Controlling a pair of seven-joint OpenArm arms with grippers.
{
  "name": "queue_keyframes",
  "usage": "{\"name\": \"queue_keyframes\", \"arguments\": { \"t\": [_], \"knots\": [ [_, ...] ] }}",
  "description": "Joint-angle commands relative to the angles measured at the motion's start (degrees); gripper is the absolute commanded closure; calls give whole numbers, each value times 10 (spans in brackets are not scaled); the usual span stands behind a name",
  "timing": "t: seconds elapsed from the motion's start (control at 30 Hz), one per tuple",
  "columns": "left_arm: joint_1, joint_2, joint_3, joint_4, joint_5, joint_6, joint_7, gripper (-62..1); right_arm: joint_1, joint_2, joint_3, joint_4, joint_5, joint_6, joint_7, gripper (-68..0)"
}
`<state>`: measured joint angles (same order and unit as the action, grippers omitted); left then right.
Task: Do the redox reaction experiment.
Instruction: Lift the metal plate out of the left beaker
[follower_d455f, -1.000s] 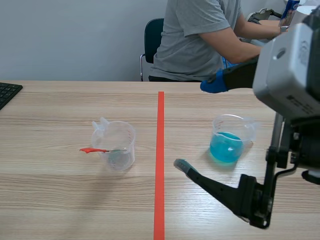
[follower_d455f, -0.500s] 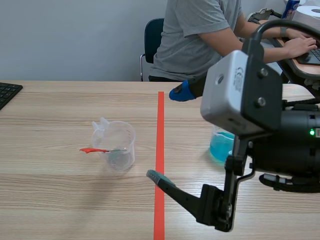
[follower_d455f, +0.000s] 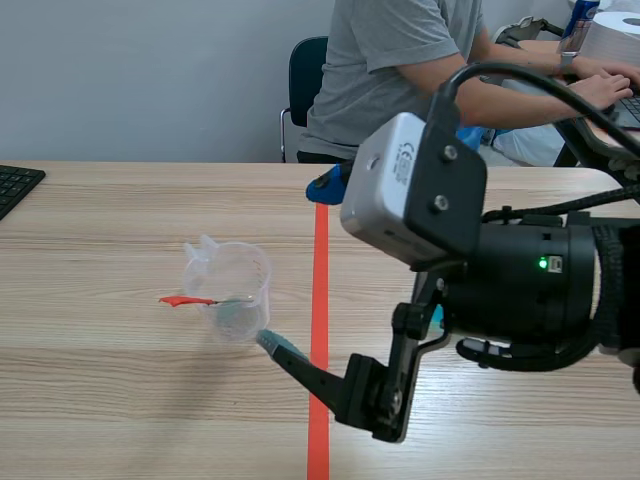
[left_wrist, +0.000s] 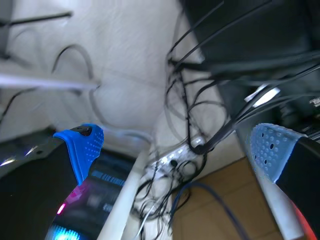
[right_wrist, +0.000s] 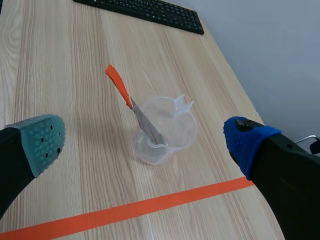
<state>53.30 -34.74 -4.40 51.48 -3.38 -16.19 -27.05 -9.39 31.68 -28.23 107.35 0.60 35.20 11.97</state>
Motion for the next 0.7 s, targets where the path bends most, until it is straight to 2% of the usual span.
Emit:
{"name": "queue_keyframes", "arguments": {
  "t": [0.0,0.1,0.17,0.27,0.33,0.43,0.5,0.6,0.67],
  "knots": [
    [-10,0,10,7,0,-1,-3,-623,17,-7,-8,-5,-7,-5,9,-679],
    [-31,5,36,7,6,-1,1,-623,34,-23,-23,-27,-19,-10,9,-679],
    [-40,6,47,8,27,0,-2,-623,47,-33,-33,-39,-19,-11,9,-679],
    [-43,6,51,10,28,0,-3,-623,67,-48,-49,-57,-21,-17,8,-679],
    [-43,6,51,11,28,0,-4,-623,82,-60,-60,-69,-35,-29,6,-679],
    [-43,6,51,11,27,0,-5,-607,105,-80,-76,-92,-54,-30,1,-679],
    [-45,6,51,11,27,1,-5,-514,119,-91,-89,-107,-63,-30,-3,-679],
    [-46,6,50,11,26,1,-5,-312,137,-108,-107,-130,-74,-32,-9,-679],
    [-46,6,50,11,26,1,-5,-203,149,-119,-117,-144,-78,-33,-9,-679]
  ]
}}
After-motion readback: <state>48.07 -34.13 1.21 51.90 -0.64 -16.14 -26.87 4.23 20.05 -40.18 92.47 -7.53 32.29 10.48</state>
